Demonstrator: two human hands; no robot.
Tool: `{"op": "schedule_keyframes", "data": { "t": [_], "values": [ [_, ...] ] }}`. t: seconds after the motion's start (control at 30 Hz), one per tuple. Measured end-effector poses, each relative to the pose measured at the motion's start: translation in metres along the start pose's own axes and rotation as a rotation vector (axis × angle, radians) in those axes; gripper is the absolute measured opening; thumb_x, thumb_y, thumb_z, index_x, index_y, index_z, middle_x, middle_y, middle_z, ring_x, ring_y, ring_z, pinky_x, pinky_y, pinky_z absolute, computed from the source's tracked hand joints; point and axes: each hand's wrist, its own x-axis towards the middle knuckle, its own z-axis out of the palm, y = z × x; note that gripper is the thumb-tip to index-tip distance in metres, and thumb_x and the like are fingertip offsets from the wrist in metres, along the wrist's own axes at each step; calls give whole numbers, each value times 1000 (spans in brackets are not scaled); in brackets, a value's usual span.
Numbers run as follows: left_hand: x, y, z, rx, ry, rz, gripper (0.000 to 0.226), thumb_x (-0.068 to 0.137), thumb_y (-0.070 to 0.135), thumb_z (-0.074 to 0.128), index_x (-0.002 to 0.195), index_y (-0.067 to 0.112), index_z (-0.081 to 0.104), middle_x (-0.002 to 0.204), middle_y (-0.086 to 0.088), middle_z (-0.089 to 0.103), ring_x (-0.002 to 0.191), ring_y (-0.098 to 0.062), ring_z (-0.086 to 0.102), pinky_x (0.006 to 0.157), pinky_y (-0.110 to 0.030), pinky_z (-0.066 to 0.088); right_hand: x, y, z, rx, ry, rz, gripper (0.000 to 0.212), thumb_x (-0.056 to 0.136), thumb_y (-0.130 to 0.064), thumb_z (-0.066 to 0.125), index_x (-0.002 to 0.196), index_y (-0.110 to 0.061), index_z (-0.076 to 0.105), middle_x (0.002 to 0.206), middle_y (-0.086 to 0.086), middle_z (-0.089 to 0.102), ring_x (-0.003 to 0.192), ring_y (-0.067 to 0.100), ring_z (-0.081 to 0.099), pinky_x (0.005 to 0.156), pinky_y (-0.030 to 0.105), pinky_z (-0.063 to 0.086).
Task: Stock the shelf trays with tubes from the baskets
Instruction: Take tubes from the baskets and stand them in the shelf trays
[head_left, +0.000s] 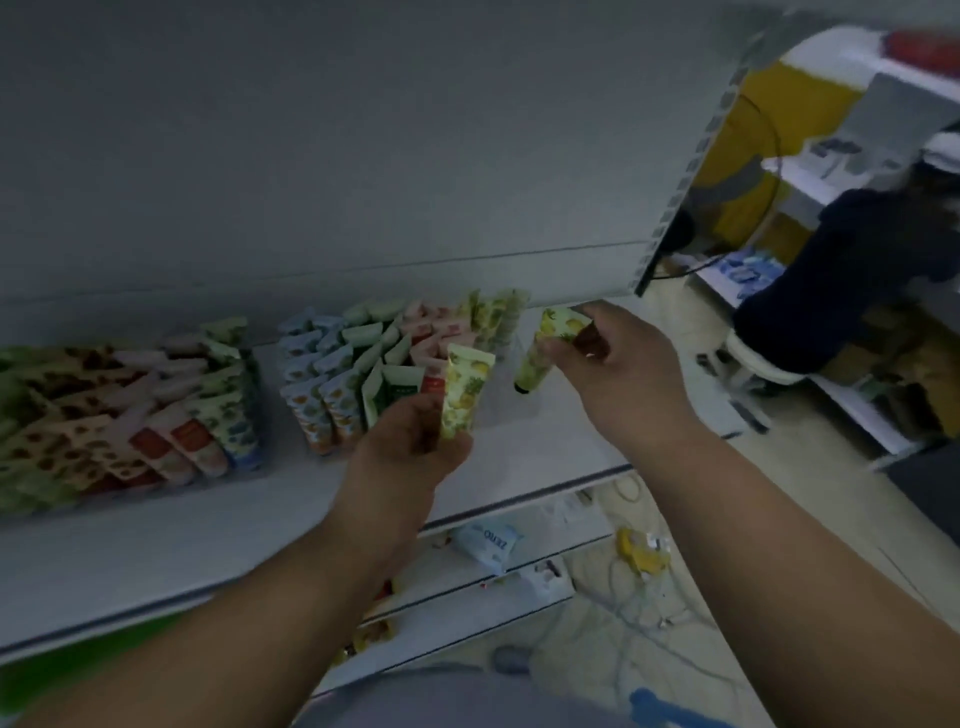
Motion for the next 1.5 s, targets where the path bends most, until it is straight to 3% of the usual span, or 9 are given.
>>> {"op": "schedule_keyframes", "data": {
  "t": [0.13, 0.3, 0.47, 0.67, 0.83, 1.0, 1.1, 1.27, 1.5],
  "values": [
    [0, -12, 24, 150, 182, 40, 28, 80, 18, 76, 96, 39, 65, 94, 7, 71, 92, -18, 65, 85, -38, 51, 46, 19, 11, -11, -137, -193, 16, 93, -33, 59, 100, -21, 65, 84, -7, 66, 77, 8, 59, 66, 26, 46],
    [-8, -21, 44, 203, 354, 48, 29, 82, 9, 73, 97, 32, 65, 90, 15, 72, 85, -7, 67, 79, -28, 50, 78, 26, 34, -16, -235, -345, 14, 92, -28, 61, 100, -18, 66, 86, -2, 66, 78, 15, 59, 66, 28, 46],
    [-16, -29, 49, 271, 400, 53, 31, 82, 10, 73, 101, 33, 64, 92, 15, 71, 86, -7, 66, 84, -34, 53, 86, 39, 64, -179, -435, -403, 14, 91, -25, 59, 91, -15, 67, 85, 2, 66, 80, 22, 61, 59, 28, 38],
    [-9, -26, 68, 393, 411, 149, 34, 83, 14, 71, 103, 40, 60, 86, 28, 66, 80, 6, 60, 65, -2, 39, 63, 48, 32, 9, -350, -373, 21, 93, -44, 52, 101, -26, 57, 90, -8, 63, 78, 11, 58, 66, 29, 47],
    [5, -26, 85, 432, 359, 174, 34, 84, 18, 72, 102, 43, 59, 84, 24, 67, 78, 6, 60, 63, -1, 38, 48, 46, -8, 241, -649, -279, 35, 86, -53, 50, 88, -22, 66, 74, -3, 68, 68, 3, 66, 66, 32, 55],
    [16, -36, 93, 511, 303, 225, 34, 84, 21, 72, 115, 31, 63, 94, 21, 66, 87, 7, 59, 70, -3, 41, 61, 54, -18, 94, -684, -295, 4, 86, -33, 68, 85, -29, 67, 73, -10, 69, 67, 3, 63, 69, 34, 55],
    [18, -46, 88, 689, 317, 336, 42, 89, 22, 66, 130, 26, 56, 120, 18, 59, 106, 7, 51, 88, -7, 38, 71, 56, -19, 113, -543, -278, 3, 87, -26, 68, 85, -24, 67, 71, -9, 68, 66, 2, 65, 71, 38, 57],
    [19, -60, 78, 1043, 263, 394, 52, 89, 21, 62, 139, 13, 48, 140, -4, 51, 129, -23, 46, 108, -28, 30, 101, 52, -5, -89, -294, -470, 9, 90, -27, 64, 92, -18, 68, 80, -4, 66, 73, 14, 59, 68, 30, 48],
    [20, -65, 74, 1013, 264, 368, 52, 87, 16, 62, 138, 15, 50, 142, -4, 51, 131, -20, 45, 109, -26, 26, 104, 55, 46, -311, -454, -554, 15, 92, -27, 57, 97, -14, 63, 92, 5, 61, 87, 25, 57, 68, 32, 42]
  ]
}}
